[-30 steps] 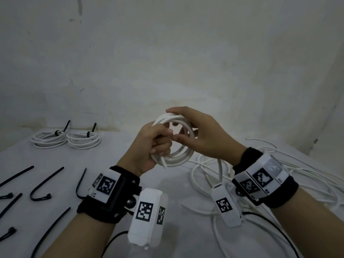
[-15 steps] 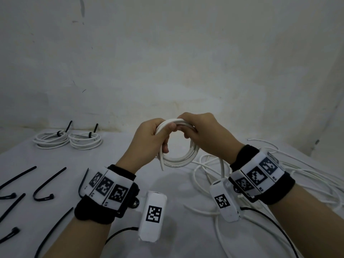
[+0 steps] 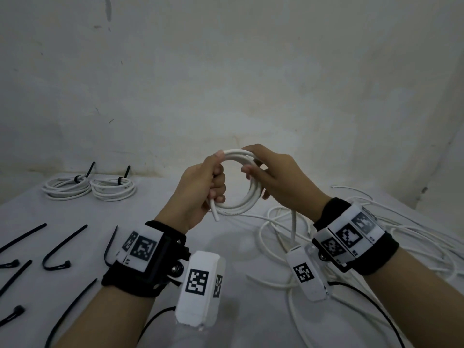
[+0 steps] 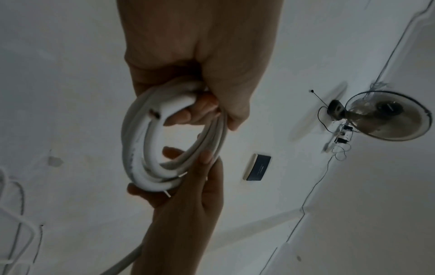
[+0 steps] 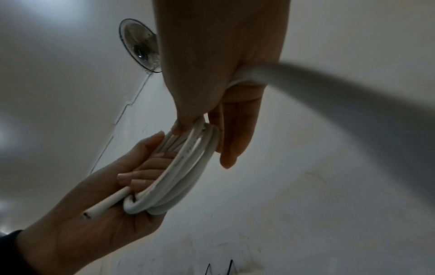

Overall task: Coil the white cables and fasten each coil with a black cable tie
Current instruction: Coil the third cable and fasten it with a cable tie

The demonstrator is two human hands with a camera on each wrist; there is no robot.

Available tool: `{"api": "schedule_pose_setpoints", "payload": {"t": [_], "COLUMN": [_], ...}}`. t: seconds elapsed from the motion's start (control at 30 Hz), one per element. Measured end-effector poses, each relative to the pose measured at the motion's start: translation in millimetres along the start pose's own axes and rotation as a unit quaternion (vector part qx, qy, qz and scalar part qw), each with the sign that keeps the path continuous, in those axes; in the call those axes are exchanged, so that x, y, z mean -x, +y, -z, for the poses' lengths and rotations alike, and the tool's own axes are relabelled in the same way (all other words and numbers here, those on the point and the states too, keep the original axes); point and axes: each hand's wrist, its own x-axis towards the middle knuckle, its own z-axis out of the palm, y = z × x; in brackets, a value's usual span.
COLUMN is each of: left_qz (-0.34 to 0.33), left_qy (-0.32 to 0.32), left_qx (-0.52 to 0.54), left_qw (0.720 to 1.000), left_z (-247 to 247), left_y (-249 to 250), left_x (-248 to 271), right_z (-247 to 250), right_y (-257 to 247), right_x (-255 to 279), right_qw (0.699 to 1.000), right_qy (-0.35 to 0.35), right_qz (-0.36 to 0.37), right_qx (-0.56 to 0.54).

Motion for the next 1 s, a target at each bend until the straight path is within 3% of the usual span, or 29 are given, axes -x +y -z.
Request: {"api": "schedule_pose_setpoints", "payload": {"t": [0.3, 0.4, 0.53, 0.6, 0.83, 1.0], "left_qz": [-0.007, -0.012, -0.022, -0.026, -0.042, -0.042], "left_qy": [0.086, 0.109, 0.138, 0.147, 0.153, 0.142], "left_qx": [0.154, 0.180, 0.196, 0.206, 0.222, 0.212], "left_qw": [0.984, 0.978, 0.971, 0.967, 0.962, 0.966], "left_z": [26.5, 29.5, 35.1, 37.8, 46.6, 47.8], "left_y": [4.8, 4.7, 7.2, 9.0, 13.1, 10.0], "left_x": [-15.0, -15.9, -17.7, -18.1, -20.4, -21.9], "right_z": [16.0, 18.1, 19.3, 20.3, 17.9, 14.0], "right_y": [27.7, 33.2, 40.9, 41.0, 41.3, 24.2], "right_x": [30.6, 36.7, 43.6, 46.6, 56.0, 56.0], "right_qw": [0.981, 0.984, 0.993, 0.988, 0.979, 0.960], "right_qy": [-0.020, -0.032, -0.003, 0.001, 0.039, 0.020], "right_qz": [-0.125, -0.136, -0.073, -0.039, 0.001, 0.119], "right_qx": [-0.148, -0.113, 0.094, 0.146, 0.199, 0.251]}}
